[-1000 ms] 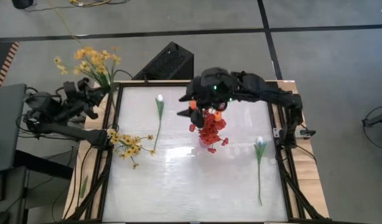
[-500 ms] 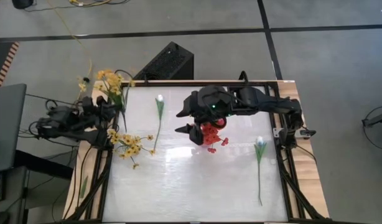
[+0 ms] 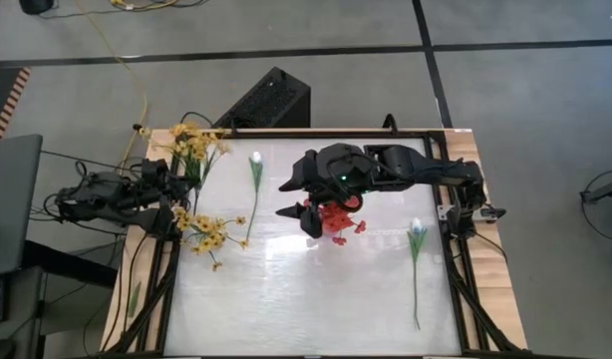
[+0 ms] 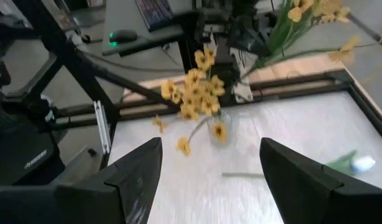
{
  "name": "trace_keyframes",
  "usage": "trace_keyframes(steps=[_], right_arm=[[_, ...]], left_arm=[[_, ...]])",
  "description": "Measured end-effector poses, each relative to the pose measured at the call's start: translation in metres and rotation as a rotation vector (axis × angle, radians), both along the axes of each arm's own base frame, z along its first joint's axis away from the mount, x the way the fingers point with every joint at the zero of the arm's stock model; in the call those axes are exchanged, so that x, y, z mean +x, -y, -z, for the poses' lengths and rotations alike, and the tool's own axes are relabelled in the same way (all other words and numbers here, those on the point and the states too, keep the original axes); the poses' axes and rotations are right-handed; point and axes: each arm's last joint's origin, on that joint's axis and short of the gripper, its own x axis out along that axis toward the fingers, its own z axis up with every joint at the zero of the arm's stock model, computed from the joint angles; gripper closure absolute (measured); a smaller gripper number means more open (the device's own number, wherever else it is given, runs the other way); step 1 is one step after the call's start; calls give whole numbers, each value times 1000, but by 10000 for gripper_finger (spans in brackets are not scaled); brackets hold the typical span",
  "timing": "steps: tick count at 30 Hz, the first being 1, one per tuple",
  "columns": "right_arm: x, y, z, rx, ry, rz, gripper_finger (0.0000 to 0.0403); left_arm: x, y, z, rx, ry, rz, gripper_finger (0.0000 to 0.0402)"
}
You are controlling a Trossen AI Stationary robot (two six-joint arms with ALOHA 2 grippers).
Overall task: Sort flowers into vase by color
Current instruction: Put the yellow flowers into the transparent vase
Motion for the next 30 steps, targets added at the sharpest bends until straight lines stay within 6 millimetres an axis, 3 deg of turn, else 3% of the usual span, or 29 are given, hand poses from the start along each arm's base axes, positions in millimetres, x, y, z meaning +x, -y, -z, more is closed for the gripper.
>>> trace_keyframes(steps=[4, 8, 16, 23, 26, 30], right_arm=[[15, -8, 9, 4, 17, -14, 106], [30, -19, 28, 2, -28, -34, 106], [43, -32, 39, 17, -18, -52, 106], [63, -33, 46, 20, 80, -52, 106], [80, -34, 68, 14, 50, -50, 106], [105, -35, 101, 37, 13, -91, 106]], left_arm=[[8, 2, 4, 6, 37, 30, 401], [25, 8, 21, 14, 49, 142, 401], [32, 8, 33, 47, 12, 96, 401], [10, 1, -6, 113, 135, -58, 401], [-6, -2, -32, 117, 240, -35, 401], [-19, -1, -51, 108, 324, 91, 401]])
